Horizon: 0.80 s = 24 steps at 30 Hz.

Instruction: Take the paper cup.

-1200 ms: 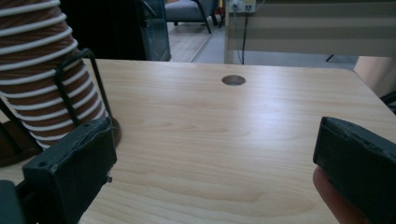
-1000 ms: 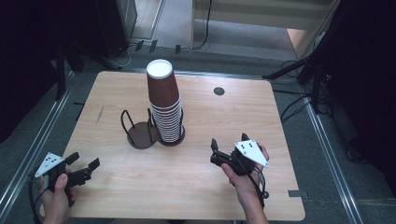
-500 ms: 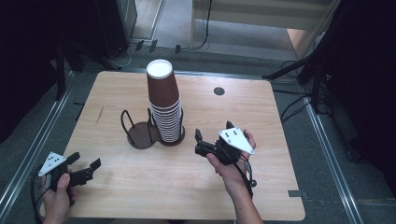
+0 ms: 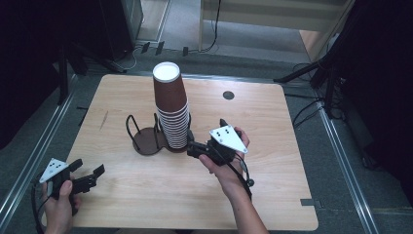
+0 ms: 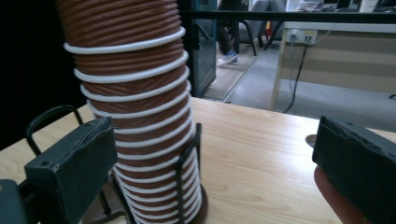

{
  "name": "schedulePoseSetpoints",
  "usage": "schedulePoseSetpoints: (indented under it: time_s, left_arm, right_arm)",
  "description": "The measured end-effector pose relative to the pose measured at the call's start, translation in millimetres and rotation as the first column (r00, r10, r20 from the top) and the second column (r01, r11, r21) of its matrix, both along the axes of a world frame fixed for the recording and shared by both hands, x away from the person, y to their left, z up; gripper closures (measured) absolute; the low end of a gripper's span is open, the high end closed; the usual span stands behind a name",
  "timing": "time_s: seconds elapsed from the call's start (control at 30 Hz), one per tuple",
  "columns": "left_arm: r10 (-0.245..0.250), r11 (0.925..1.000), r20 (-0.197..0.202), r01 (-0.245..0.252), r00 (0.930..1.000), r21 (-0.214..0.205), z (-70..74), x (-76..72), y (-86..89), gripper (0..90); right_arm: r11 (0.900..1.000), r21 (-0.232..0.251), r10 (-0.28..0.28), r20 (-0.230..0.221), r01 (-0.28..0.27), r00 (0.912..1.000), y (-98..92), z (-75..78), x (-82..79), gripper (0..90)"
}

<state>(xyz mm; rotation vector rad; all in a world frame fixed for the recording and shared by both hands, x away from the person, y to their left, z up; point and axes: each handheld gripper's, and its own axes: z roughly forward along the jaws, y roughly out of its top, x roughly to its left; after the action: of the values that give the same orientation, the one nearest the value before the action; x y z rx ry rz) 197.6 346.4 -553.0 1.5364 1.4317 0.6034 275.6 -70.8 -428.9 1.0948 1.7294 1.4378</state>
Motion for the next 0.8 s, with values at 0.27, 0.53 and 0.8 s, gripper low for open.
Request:
schedulePoseSetpoints:
  time_s: [0.27,0.53,0.8]
  left_arm:
    - [-0.004,1.0000,0.002,0.004,1.0000,-0.001,0.0,0.1,0.3,8.3]
    - [-0.004,1.0000,0.002,0.004,1.0000,-0.005,-0.1,0.6,0.6,8.3]
    - [-0.002,1.0000,0.002,0.002,1.0000,-0.007,-0.1,1.0,0.7,8.7]
  right_arm:
    - [0.9999,0.010,0.013,-0.017,-0.013,0.9998,14.4,2.6,3.8,0.0]
    - [0.9993,0.005,0.036,-0.007,-0.036,0.9993,30.7,7.3,6.6,0.0]
    - [0.9992,0.018,0.036,-0.001,-0.036,0.9993,41.4,12.2,9.7,0.0]
